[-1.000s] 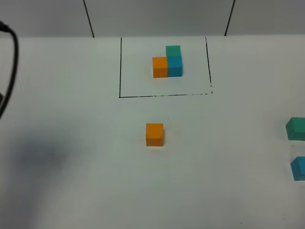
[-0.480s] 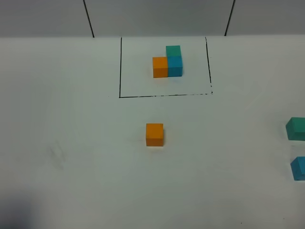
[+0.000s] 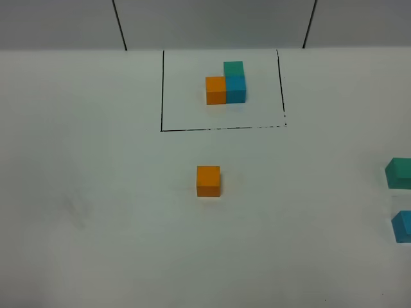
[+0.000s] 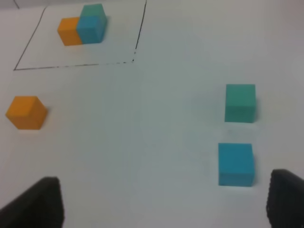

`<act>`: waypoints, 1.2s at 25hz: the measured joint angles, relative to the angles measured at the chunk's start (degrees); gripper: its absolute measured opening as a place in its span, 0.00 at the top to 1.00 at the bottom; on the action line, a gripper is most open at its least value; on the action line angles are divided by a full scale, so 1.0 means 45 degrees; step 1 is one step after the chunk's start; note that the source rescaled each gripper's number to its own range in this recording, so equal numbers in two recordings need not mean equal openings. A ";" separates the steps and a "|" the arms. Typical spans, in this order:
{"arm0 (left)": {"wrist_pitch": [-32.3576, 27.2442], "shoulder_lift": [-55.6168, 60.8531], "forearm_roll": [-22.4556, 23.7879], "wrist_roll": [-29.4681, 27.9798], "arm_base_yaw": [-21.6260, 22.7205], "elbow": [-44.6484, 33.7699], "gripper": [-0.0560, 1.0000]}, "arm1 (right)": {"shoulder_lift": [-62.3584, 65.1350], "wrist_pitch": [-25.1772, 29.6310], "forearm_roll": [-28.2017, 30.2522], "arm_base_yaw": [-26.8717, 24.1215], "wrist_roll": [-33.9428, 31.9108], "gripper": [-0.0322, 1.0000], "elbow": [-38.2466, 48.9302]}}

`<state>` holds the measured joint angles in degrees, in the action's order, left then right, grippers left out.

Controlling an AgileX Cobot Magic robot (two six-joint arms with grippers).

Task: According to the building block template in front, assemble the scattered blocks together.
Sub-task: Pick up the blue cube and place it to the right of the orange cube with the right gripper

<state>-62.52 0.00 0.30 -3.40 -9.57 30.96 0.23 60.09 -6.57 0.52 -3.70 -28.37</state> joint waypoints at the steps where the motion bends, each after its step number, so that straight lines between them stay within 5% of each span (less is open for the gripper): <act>1: 0.0028 0.0046 -0.0068 0.0127 0.0000 -0.0105 0.15 | 0.0000 0.0000 0.0000 0.0000 0.0000 0.26 0.0000; 8: 0.0345 0.0073 -0.0827 0.1010 0.0000 -0.0431 0.16 | 0.0000 0.0000 0.0000 0.0000 0.0000 0.26 0.0000; 16: 0.0345 0.0089 -0.0847 0.1107 0.0043 -0.0446 0.31 | 0.0000 0.0000 0.0000 0.0000 0.0000 0.26 0.0000; 30: 0.0345 0.0089 -0.1113 0.0756 0.2518 -0.0446 0.38 | 0.0000 0.0000 0.0000 0.0000 -0.0011 0.26 0.0000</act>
<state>-60.97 0.40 -4.71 0.00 1.76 28.95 0.23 60.09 -6.57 0.52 -3.75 -28.37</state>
